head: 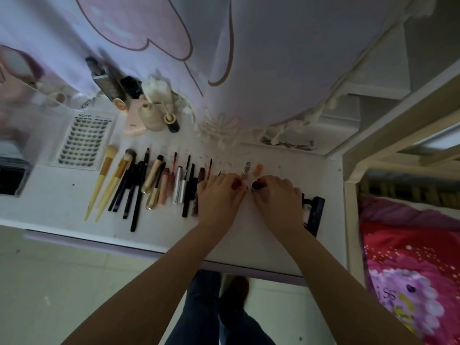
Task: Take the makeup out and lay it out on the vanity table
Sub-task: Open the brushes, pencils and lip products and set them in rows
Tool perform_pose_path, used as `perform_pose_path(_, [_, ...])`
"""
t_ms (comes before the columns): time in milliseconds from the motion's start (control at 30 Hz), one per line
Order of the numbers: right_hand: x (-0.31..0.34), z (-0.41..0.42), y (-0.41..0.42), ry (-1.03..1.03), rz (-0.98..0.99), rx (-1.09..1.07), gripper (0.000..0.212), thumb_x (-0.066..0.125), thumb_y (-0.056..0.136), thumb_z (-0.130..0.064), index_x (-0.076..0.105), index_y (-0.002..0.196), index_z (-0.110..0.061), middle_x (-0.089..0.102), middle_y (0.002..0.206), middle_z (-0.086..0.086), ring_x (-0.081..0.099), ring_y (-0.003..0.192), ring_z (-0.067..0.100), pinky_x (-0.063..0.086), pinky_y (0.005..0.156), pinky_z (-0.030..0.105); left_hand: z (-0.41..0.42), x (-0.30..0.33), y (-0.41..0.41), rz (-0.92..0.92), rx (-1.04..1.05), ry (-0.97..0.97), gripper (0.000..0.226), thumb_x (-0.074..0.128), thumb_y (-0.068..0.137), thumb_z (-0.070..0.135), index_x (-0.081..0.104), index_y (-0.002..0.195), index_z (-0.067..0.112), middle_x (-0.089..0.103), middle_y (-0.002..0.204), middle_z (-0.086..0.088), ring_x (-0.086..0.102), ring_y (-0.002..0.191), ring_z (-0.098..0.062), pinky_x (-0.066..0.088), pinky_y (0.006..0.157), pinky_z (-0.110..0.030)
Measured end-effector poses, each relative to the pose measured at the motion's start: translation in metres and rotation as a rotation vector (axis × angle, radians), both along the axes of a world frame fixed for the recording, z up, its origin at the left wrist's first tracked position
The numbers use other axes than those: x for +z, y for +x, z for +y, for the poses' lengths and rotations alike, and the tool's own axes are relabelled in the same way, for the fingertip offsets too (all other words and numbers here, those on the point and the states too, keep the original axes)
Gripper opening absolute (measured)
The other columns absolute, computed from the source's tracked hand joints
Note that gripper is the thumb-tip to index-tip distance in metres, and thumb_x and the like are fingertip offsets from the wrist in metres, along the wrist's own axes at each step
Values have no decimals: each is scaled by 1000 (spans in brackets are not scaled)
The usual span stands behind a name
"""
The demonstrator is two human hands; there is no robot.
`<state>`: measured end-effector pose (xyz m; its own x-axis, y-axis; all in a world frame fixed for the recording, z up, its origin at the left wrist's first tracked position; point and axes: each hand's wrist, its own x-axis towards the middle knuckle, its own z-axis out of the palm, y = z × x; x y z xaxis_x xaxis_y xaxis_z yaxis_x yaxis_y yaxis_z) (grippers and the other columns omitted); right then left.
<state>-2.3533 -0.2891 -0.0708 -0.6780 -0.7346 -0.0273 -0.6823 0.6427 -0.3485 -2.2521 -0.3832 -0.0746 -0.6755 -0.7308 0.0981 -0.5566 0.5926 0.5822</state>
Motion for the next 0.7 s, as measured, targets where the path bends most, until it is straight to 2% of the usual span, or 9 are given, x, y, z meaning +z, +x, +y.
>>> perform_pose_path(133, [-6, -2, -1, 8, 71, 37, 23, 56, 89, -34, 66, 102, -18, 68, 97, 1, 57, 92, 26, 33, 75, 35, -2, -6, -6, -80, -44, -78, 17, 66, 80, 33, 66, 90, 19, 66, 86, 1, 59, 83, -23, 32, 76, -33])
perform_pose_path(267, [-8, -2, -1, 69, 125, 34, 15, 66, 81, -33, 67, 90, -20, 67, 84, 0, 59, 80, 25, 36, 69, 33, -2, -7, -8, -129, -56, -108, 35, 44, 80, 45, 65, 89, 18, 63, 84, 0, 59, 80, -23, 35, 71, -32])
perform_pose_path(333, [-3, -1, -2, 84, 113, 55, 16, 73, 75, -30, 68, 85, -20, 66, 80, 0, 61, 75, 25, 39, 66, 32, -2, -4, -7, -139, -65, -106, 38, 44, 80, 45, 65, 95, 17, 64, 89, -1, 60, 83, -24, 39, 73, -35])
perform_pose_path(400, [4, 6, -9, 55, 123, 108, 22, 76, 72, -24, 68, 91, -17, 67, 85, 2, 62, 79, 27, 41, 68, 34, 0, 0, -1, -176, -66, -66, 37, 53, 81, 41, 61, 108, 17, 63, 99, -2, 57, 95, -24, 37, 81, -36])
perform_pose_path(467, [18, 18, -25, 55, 111, 144, 25, 66, 81, -19, 66, 106, -17, 66, 103, 3, 59, 96, 29, 39, 77, 37, 10, 4, 13, -175, -43, 24, 34, 60, 84, 34, 55, 113, 17, 57, 101, 1, 52, 98, -18, 32, 88, -32])
perform_pose_path(533, [32, 30, -48, 109, 67, 156, 25, 52, 92, -21, 63, 114, -22, 61, 117, 0, 52, 110, 24, 34, 85, 36, 28, 11, 26, -127, -59, 59, 25, 60, 87, 31, 54, 107, 18, 49, 89, 7, 46, 85, -12, 35, 86, -29])
perform_pose_path(633, [37, 34, -75, 287, 21, 208, 30, 37, 98, -28, 60, 117, -30, 58, 120, -4, 49, 111, 20, 32, 86, 34, 61, 16, 21, -140, -247, 200, 21, 47, 96, 29, 53, 110, 15, 46, 85, 7, 39, 77, -9, 39, 79, -26])
perform_pose_path(700, [33, 27, -80, 386, -3, 270, 32, 34, 99, -31, 59, 118, -32, 58, 119, -4, 49, 110, 19, 31, 84, 33, 76, 14, 0, -125, -287, 189, 29, 39, 95, 30, 57, 104, 9, 56, 84, -1, 48, 72, -13, 45, 69, -30])
